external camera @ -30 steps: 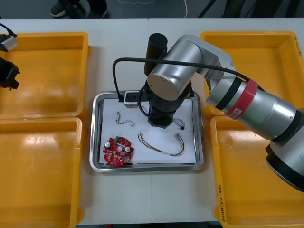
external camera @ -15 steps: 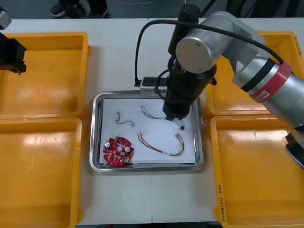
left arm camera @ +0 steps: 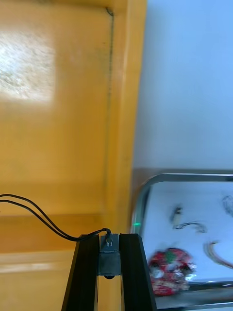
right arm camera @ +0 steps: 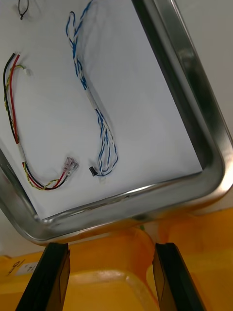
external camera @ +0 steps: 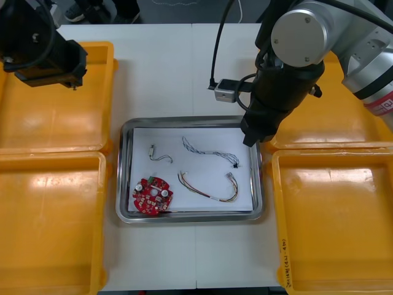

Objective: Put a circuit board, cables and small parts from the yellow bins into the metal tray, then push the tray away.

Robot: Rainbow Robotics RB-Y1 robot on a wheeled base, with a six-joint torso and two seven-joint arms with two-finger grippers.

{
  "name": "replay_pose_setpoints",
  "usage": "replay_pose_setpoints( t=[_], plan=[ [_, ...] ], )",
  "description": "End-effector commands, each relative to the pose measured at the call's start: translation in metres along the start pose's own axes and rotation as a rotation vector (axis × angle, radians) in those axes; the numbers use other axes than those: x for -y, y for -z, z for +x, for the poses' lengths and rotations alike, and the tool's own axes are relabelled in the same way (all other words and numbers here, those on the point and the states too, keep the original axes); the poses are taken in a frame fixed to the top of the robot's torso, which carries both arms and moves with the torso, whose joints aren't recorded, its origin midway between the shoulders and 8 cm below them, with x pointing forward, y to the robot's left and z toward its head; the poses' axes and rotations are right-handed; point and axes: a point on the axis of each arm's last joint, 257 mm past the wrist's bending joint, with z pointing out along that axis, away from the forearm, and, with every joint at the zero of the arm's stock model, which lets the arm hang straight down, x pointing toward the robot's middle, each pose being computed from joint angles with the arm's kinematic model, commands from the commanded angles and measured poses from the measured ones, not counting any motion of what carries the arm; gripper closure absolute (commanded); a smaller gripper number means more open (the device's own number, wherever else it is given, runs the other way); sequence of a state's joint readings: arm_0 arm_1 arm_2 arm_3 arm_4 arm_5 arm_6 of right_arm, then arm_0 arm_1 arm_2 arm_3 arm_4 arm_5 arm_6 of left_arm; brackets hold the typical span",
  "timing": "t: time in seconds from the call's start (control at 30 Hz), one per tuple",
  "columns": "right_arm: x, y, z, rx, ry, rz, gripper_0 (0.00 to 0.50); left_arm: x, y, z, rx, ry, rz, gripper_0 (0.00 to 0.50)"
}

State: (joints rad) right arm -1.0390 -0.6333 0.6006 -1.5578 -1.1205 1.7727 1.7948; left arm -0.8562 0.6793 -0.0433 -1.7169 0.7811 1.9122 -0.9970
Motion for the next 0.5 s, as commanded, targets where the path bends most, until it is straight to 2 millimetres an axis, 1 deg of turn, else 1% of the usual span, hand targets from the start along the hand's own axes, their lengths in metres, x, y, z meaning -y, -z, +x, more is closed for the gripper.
replay_pose_setpoints(
  t=[0.03, 0.13, 0.23, 0.33, 0.37, 0.4, 0.43, 0.5],
  plan=[
    [0.011, 0.046, 0.005, 0.011, -0.048, 0.079, 0.0, 0.065, 0.017, -0.002, 0.051, -0.026, 0.102, 0.5],
    [0.005, 0.052, 0.012, 0.011, -0.091, 0.079, 0.0, 0.087, 0.008, 0.011, 0.036, -0.036, 0.101, 0.5],
    [0.001, 0.052, 0.021, 0.018, -0.144, 0.068, 0.0, 0.103, -0.001, 0.024, 0.028, -0.051, 0.087, 0.5],
    [0.0, 0.054, 0.036, 0.024, -0.203, 0.067, 0.0, 0.121, -0.013, 0.037, 0.015, -0.079, 0.077, 0.5],
    [0.0, 0.054, 0.036, 0.024, -0.203, 0.067, 0.0, 0.121, -0.013, 0.037, 0.015, -0.079, 0.077, 0.5],
    [0.001, 0.055, 0.046, 0.026, -0.233, 0.071, 0.0, 0.126, -0.022, 0.045, 0.007, -0.097, 0.057, 0.5],
    [0.001, 0.056, 0.05, 0.026, -0.243, 0.072, 0.0, 0.129, -0.024, 0.048, 0.003, -0.106, 0.054, 0.5],
    [0.002, 0.058, 0.063, 0.025, -0.282, 0.082, 0.0, 0.132, -0.036, 0.062, -0.023, -0.128, 0.032, 0.5]
  ],
)
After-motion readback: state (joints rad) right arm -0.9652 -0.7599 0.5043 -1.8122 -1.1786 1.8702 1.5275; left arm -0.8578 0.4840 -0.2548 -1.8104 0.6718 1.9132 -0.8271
